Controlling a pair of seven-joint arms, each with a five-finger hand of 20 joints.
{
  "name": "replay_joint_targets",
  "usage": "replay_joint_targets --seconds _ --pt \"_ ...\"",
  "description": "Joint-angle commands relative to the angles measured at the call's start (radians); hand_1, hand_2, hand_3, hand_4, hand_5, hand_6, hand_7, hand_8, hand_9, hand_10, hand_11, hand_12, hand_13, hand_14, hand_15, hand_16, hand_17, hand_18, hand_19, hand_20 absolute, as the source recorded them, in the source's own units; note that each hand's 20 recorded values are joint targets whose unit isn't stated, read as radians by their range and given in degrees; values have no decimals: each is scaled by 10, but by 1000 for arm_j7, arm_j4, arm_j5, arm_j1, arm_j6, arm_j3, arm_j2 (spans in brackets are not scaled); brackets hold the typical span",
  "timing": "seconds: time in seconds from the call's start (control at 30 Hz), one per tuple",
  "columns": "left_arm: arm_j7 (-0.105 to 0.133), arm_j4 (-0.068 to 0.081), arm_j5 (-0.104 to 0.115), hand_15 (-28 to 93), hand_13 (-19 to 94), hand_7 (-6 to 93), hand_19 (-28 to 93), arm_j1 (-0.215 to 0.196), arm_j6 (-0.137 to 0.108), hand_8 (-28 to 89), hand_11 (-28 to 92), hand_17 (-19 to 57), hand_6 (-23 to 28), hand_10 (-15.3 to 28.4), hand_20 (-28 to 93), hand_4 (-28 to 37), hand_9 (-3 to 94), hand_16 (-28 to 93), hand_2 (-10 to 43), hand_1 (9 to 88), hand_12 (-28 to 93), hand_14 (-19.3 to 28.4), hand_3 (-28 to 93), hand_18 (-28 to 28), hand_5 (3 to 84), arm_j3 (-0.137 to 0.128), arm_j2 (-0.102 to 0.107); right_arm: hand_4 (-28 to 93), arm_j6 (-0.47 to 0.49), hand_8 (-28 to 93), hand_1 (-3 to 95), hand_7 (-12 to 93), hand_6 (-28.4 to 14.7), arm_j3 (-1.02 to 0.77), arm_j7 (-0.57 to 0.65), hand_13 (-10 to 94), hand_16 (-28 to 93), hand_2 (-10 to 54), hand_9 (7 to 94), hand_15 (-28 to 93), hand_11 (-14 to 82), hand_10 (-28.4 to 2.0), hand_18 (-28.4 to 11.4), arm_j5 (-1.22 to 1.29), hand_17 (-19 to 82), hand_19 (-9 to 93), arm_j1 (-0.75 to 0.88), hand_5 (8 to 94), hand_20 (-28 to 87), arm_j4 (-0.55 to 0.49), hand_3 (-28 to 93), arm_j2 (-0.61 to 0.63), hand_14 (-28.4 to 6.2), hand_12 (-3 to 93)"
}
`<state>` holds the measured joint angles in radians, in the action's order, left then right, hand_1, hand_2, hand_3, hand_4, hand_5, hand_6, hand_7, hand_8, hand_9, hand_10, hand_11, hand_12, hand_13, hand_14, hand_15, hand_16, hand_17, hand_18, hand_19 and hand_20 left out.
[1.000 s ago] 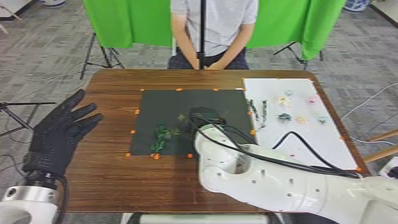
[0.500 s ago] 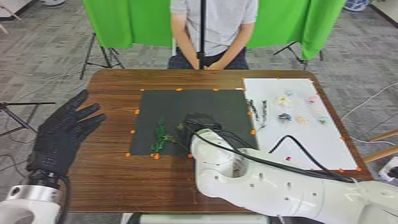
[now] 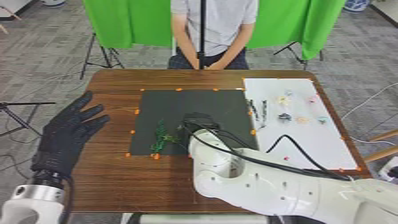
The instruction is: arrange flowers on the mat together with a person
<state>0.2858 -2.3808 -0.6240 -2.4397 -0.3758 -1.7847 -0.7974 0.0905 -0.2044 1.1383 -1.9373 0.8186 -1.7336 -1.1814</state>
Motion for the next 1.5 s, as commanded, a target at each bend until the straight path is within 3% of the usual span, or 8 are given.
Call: replay_joint_targets --seconds 0.03,0.23,0.5,0.7,0.93,0.97,1.27,1.5 --pt "-15 15 -5 446 214 100 402 24 5 -86 190 -76 54 160 108 -231 299 -77 78 223 106 230 753 202 308 20 0 -206 -42 -178 402 322 32 11 12 911 209 79 937 586 454 -113 -246 -2 548 932 -34 937 332 25 639 -21 -98 140" --pt "-15 13 -2 445 214 102 402 9 1 -86 191 -76 54 159 109 -229 300 -76 79 225 106 229 750 202 308 6 -5 -210 -127 -180 373 294 29 8 18 912 213 92 937 579 444 -117 -245 -31 551 932 -40 937 330 -5 639 -1 -95 139" --pt "13 -13 7 445 214 101 401 -64 -18 -86 190 -76 55 159 109 -231 300 -77 80 223 106 230 749 201 309 -35 -11 -203 -195 -154 333 201 13 -53 -13 896 211 81 937 581 409 -124 -247 -60 544 932 -11 937 323 -111 632 77 -99 148" --pt "24 -29 10 445 213 100 401 -110 -23 -86 191 -77 55 158 111 -234 299 -76 80 221 106 230 750 201 309 -73 -28 -181 -157 -119 288 117 -27 -181 -46 853 196 109 937 600 330 -138 -252 -16 515 932 101 815 302 -236 589 189 -117 173" --pt "44 -38 21 446 214 100 401 -156 -31 -85 193 -77 56 159 112 -235 300 -77 83 220 106 230 748 201 309 -96 -30 -176 -47 -120 278 119 -29 -333 -84 851 191 119 937 603 341 -142 -260 85 512 932 267 849 309 -343 580 278 -125 174" --pt "58 -40 26 446 214 100 402 -166 -39 -85 193 -77 56 159 112 -236 300 -77 83 221 106 230 747 201 309 -97 -25 -176 -34 -120 278 121 -28 -340 -90 852 190 120 937 603 345 -143 -262 92 512 932 277 855 310 -348 579 282 -126 173" --pt "32 -34 13 446 214 99 401 -139 -23 -86 193 -78 55 159 113 -237 300 -77 82 220 105 230 750 201 309 -95 -34 -175 59 -128 281 127 -27 -361 -112 857 192 134 937 602 355 -143 -268 171 511 932 317 870 318 -352 572 268 -128 167" --pt "21 -28 16 446 213 100 402 -128 -22 -86 192 -78 55 158 113 -237 299 -78 84 221 105 231 748 201 309 -91 -32 -182 55 -131 274 126 -27 -316 -133 852 194 148 937 603 352 -143 -269 170 508 932 299 868 319 -349 580 250 -130 168"
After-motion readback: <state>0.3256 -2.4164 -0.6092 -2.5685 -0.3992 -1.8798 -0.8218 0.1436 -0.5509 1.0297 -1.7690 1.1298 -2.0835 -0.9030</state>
